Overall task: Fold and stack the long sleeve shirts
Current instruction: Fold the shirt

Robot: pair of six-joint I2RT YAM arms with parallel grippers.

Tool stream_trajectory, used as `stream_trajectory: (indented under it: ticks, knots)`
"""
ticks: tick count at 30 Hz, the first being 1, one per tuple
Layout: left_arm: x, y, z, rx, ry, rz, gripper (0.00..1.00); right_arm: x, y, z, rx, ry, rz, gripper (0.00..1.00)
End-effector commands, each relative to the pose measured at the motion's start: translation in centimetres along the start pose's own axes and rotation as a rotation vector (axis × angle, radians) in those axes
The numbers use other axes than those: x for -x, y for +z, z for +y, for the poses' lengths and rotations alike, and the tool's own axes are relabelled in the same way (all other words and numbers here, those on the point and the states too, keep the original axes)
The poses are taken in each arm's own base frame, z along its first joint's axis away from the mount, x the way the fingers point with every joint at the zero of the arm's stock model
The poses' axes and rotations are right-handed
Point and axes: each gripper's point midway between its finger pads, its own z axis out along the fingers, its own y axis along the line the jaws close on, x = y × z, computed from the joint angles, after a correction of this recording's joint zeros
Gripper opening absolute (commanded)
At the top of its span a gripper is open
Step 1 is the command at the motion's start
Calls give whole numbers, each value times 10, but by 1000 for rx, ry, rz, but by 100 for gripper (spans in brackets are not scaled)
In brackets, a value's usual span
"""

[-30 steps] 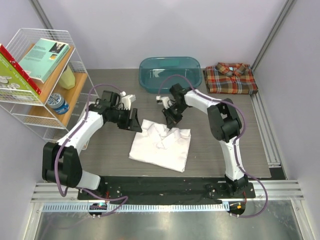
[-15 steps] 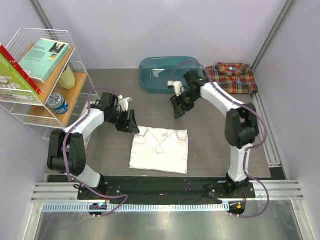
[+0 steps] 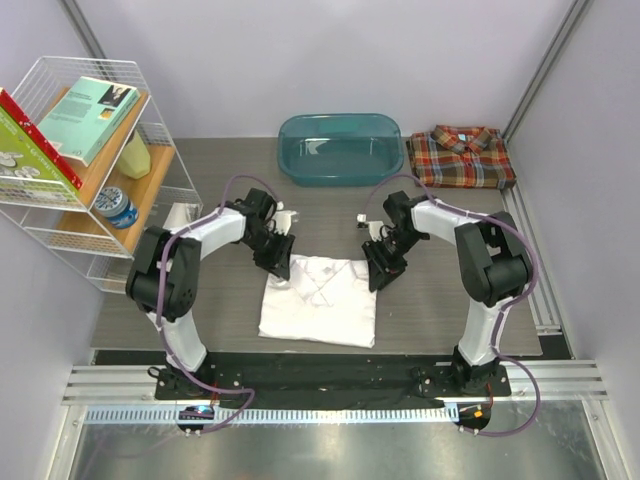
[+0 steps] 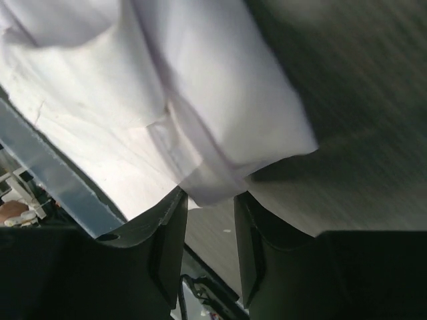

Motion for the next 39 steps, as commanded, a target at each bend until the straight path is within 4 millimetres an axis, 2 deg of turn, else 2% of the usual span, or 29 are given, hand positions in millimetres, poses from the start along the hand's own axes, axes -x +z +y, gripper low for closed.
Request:
stream_trajectory:
  ticks: [1,2,5,6,7,8,9,10,12,13,14,15,17,18,19,20,21,22,23,24,25,26,27,28,29,30,31,34,39]
  knots:
    - [20,3,26,107,-5,-13,34,34,4,-33,-110,12,-95,38]
    - [23,5,28,113,-4,-14,34,37,2,-44,-140,49,-101,37]
    - [32,9,33,119,-2,-26,32,53,-8,-63,-179,96,-149,35]
    - [36,8,32,112,-29,-39,32,57,-11,-62,-177,96,-161,35]
    - [40,4,29,93,-30,-55,34,62,-19,-58,-166,90,-187,36]
    - [44,0,18,26,-28,-76,37,62,-24,-57,-158,95,-199,36]
    - [45,-6,14,-8,-32,-96,43,63,-30,-50,-121,97,-222,39]
    - [51,-19,4,-35,-12,-142,46,60,-38,-41,-96,97,-242,44]
    - [48,-29,-6,-79,25,-182,54,47,-41,-27,-7,125,-262,49]
    - [49,-35,-13,-103,70,-203,57,46,-42,-23,9,122,-281,53]
    - [53,-49,-31,-157,131,-251,68,45,-49,-14,23,107,-313,55]
    - [54,-55,-40,-181,182,-270,73,33,-43,-12,50,136,-302,56]
    - [63,-65,-53,-169,346,-314,81,30,-46,-8,63,127,-342,60]
    - [58,-59,-68,-181,423,-282,81,23,-45,-11,80,152,-350,61]
    - [58,-57,-73,-172,549,-265,81,25,-48,-13,82,162,-371,63]
    - [65,-50,-86,-158,634,-241,81,23,-49,-15,87,174,-378,63]
    - [67,-46,-91,-151,680,-220,81,24,-56,-20,102,195,-405,63]
    - [82,-47,-100,-144,757,-241,81,24,-57,-21,108,208,-412,64]
    - [82,-28,-105,-165,788,-201,80,22,-58,-24,112,223,-420,65]
    - [84,-23,-110,-185,821,-181,80,22,-59,-27,112,228,-430,65]
    - [100,-21,-118,-179,886,-197,78,22,-62,-30,118,259,-443,65]
    - [98,0,-121,-196,915,-146,78,20,-62,-32,114,267,-445,66]
    - [101,9,-121,-185,939,-120,77,20,-64,-33,105,268,-454,68]
    - [115,11,-129,-178,976,-137,77,19,-66,-36,103,282,-461,68]
    - [116,20,-137,-183,1029,-124,77,18,-65,-37,107,290,-461,69]
    - [113,42,-130,-188,1026,-72,77,19,-66,-37,109,289,-466,69]
    - [122,43,-138,-185,1055,-78,77,18,-67,-38,105,293,-469,70]
    - [132,66,-136,-191,1063,-54,79,19,-67,-39,108,295,-470,71]
    - [139,86,-130,-183,1065,-47,80,18,-64,-40,106,293,-468,74]
